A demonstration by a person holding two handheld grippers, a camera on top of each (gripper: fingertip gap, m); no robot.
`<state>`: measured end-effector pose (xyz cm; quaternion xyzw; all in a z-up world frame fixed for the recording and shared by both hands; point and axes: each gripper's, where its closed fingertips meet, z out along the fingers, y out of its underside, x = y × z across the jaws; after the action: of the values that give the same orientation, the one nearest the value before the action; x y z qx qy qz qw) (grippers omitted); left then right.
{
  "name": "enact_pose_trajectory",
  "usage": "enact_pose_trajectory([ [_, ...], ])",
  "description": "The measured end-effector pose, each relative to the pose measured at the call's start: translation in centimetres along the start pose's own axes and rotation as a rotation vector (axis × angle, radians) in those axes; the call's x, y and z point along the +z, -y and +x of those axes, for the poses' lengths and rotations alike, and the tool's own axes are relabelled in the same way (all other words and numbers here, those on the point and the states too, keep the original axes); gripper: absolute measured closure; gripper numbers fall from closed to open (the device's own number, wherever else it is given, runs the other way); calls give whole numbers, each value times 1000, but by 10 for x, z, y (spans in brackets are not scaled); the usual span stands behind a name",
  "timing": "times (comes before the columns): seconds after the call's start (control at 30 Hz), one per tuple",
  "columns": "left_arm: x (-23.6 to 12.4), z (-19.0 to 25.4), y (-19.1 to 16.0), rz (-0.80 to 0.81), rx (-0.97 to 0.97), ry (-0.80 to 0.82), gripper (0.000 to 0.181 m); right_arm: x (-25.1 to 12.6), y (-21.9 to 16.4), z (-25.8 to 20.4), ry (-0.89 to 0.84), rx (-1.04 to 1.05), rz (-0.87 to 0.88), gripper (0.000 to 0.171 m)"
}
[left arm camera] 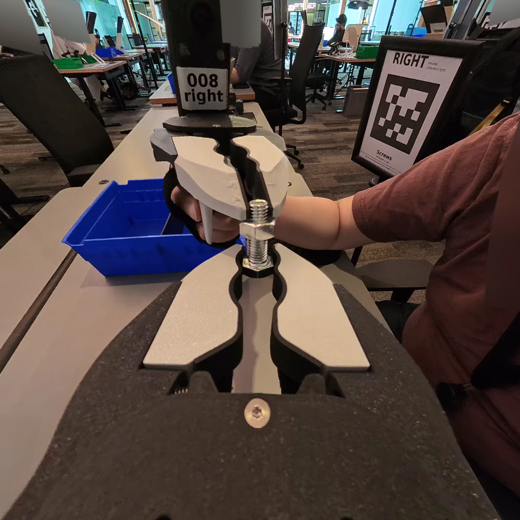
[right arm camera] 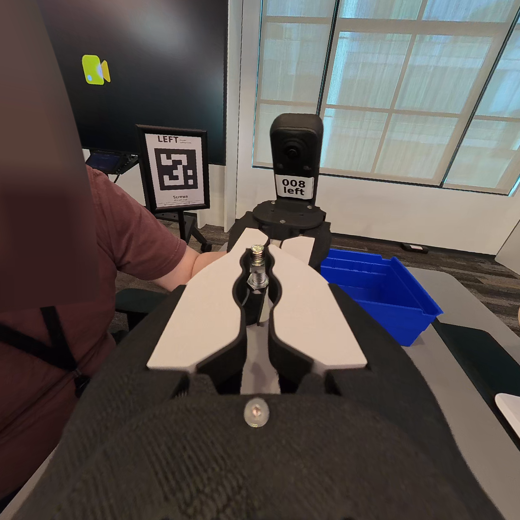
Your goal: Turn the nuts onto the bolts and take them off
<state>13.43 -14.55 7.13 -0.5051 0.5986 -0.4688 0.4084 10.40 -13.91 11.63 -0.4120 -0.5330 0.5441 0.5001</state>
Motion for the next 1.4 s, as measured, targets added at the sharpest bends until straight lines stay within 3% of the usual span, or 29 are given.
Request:
enact_pose_trajectory([
  [0.13, 2, -4, -1, -6, 11, 34, 166, 0, 0, 3, -9, 16, 10, 159],
  [0.23, 1, -10, -1, -9, 10, 76, 166, -2, 5, 9, -61, 14, 34, 142],
  [0.43, -2, -19, -3, -27, -22, 127, 166, -3, 4, 15, -122, -2, -5, 144],
  [0.6, 0, -18, -4, -30, -13, 121, 166, 0, -3, 15, -117, -8, -40, 161],
  [1.0, 3, -12, 2, 13, -20, 90, 158, 4, 0, 11, -104, -26, -2, 161],
  [1.4, 3, -16, 1, -1, -1, 134, 167, 0, 3, 12, -85, -9, 21, 161],
])
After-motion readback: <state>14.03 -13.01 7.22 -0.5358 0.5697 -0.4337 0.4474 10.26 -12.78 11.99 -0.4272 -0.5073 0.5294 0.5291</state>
